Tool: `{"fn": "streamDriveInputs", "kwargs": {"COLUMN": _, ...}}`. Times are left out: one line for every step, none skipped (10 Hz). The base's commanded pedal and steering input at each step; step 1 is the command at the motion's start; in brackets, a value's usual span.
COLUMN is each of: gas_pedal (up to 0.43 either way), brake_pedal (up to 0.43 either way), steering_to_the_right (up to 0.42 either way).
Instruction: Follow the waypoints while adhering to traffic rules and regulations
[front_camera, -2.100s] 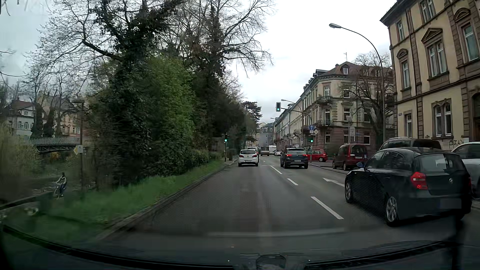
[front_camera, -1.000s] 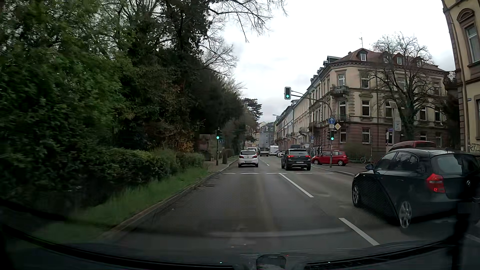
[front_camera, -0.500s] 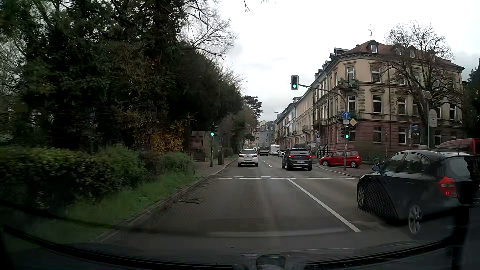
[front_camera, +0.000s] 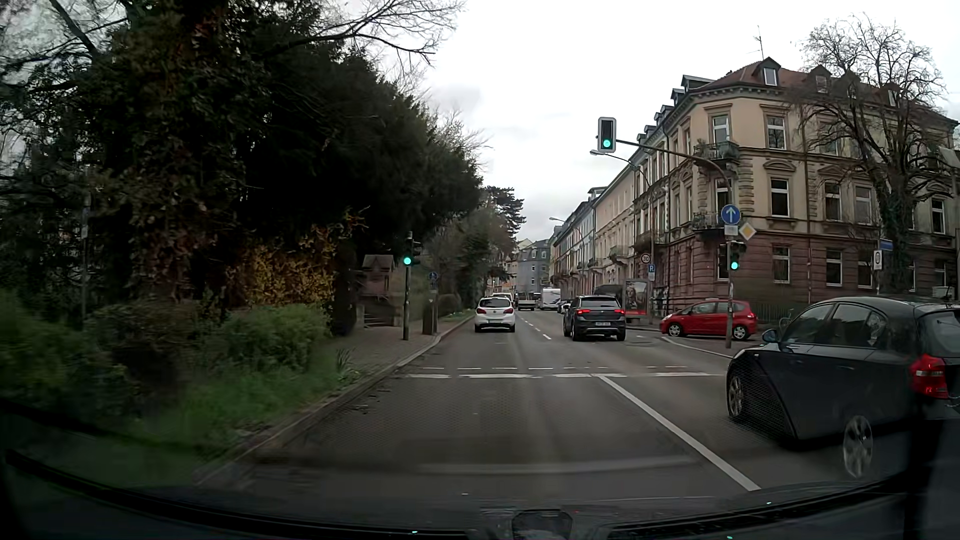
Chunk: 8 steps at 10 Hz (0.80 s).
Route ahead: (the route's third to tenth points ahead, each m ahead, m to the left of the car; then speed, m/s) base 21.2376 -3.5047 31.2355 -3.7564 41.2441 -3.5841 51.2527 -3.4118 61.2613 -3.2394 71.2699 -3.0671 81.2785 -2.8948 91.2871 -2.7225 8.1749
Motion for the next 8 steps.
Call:
{"fn": "streamDriveInputs", "kwargs": {"gas_pedal": 0.11, "brake_pedal": 0.0, "steering_to_the_right": 0.006}}
{"fn": "streamDriveInputs", "kwargs": {"gas_pedal": 0.11, "brake_pedal": 0.0, "steering_to_the_right": 0.006}}
{"fn": "streamDriveInputs", "kwargs": {"gas_pedal": 0.11, "brake_pedal": 0.0, "steering_to_the_right": 0.006}}
{"fn": "streamDriveInputs", "kwargs": {"gas_pedal": 0.11, "brake_pedal": 0.0, "steering_to_the_right": 0.005}}
{"fn": "streamDriveInputs", "kwargs": {"gas_pedal": 0.11, "brake_pedal": 0.0, "steering_to_the_right": 0.005}}
{"fn": "streamDriveInputs", "kwargs": {"gas_pedal": 0.098, "brake_pedal": 0.0, "steering_to_the_right": 0.005}}
{"fn": "streamDriveInputs", "kwargs": {"gas_pedal": 0.098, "brake_pedal": 0.0, "steering_to_the_right": 0.005}}
{"fn": "streamDriveInputs", "kwargs": {"gas_pedal": 0.098, "brake_pedal": 0.0, "steering_to_the_right": 0.005}}
